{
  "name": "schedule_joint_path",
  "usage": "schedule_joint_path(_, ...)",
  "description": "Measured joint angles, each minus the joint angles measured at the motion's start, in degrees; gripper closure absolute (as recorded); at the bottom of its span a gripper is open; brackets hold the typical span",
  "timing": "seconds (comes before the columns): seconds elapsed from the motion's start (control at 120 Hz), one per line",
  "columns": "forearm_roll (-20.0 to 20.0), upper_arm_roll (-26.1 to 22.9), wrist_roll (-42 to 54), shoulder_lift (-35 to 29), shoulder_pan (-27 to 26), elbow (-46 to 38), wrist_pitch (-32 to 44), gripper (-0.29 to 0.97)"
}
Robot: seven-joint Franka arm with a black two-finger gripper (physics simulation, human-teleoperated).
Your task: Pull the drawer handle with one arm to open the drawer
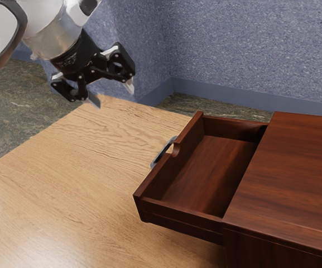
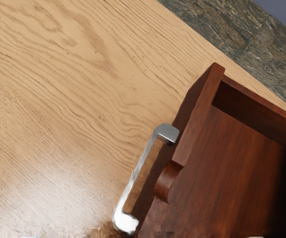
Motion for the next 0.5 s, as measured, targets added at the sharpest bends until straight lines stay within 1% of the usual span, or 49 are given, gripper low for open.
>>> schedule_joint_path(0.1,2.1,1.1,-8.6,-0.8,0.7,-1.3,-9.7,0.1)
schedule_joint_path(0.217,4.2,1.1,-16.9,-0.7,1.7,-5.2,-16.2,0.06)
schedule_joint_path(0.325,4.8,0.3,-23.4,-0.6,2.4,-7.4,-19.2,0.04)
schedule_joint_path(0.5,5.0,0.1,-31.6,-0.7,2.6,-7.7,-19.6,0.02)
